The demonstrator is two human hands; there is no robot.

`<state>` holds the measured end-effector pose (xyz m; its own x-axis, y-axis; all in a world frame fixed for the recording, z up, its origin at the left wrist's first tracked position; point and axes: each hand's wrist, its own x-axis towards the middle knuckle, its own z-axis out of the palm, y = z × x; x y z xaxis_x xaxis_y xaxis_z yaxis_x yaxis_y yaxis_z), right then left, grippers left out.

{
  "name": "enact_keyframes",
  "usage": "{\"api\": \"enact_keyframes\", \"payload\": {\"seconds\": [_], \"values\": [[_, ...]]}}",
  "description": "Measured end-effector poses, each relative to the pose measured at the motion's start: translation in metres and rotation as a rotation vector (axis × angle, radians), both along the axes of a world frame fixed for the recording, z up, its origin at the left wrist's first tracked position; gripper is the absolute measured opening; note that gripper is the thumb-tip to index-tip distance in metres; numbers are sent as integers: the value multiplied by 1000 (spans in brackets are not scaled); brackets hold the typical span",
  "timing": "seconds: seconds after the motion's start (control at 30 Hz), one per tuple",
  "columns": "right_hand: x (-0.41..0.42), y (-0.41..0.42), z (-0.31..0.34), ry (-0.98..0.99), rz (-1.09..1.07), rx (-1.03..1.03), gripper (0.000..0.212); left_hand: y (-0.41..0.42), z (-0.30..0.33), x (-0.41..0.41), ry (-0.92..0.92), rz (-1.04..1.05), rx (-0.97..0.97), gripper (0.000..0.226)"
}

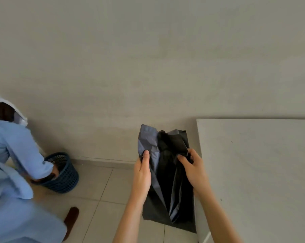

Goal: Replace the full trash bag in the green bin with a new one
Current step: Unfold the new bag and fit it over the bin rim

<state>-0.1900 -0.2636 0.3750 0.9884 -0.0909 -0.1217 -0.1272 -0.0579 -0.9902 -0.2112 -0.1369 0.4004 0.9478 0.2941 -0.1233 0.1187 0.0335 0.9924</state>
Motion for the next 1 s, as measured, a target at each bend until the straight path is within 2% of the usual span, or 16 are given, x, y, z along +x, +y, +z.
{"api": "enact_keyframes", "payload": {"seconds": [0.1,0.2,0.27,0.37,0.43,0.5,0.57,0.63,0.73,0.83,0.9,0.97,1.0], "values": [[28,7,-10,68,-105,-69,17,37,-9,27,-33,74,1,21],[65,11,-25,134,-178,-511,31,67,-12,60,-45,109,56,20],[85,20,-26,185,-234,-620,37,83,-12,83,-47,102,107,18],[113,38,-23,183,-255,-636,34,106,-17,115,-2,68,191,21],[132,51,-22,104,-272,-484,29,119,-22,134,27,51,199,19],[149,60,-17,115,-299,-345,33,134,-26,153,47,61,179,18],[167,61,-17,141,-359,-334,34,149,-33,171,83,87,165,18],[180,63,-19,148,-417,-361,34,162,-41,185,122,126,155,21],[196,75,-20,108,-476,-446,38,177,-45,204,114,166,127,40],[212,94,-17,111,-452,-511,38,184,-43,220,30,41,268,33],[218,113,-16,271,-415,-561,30,188,-41,226,-68,-93,334,28],[219,133,-15,408,-423,-760,48,194,-39,231,-179,-205,363,28],[216,145,-10,390,-456,-807,58,196,-41,232,-230,-252,384,30]]}}
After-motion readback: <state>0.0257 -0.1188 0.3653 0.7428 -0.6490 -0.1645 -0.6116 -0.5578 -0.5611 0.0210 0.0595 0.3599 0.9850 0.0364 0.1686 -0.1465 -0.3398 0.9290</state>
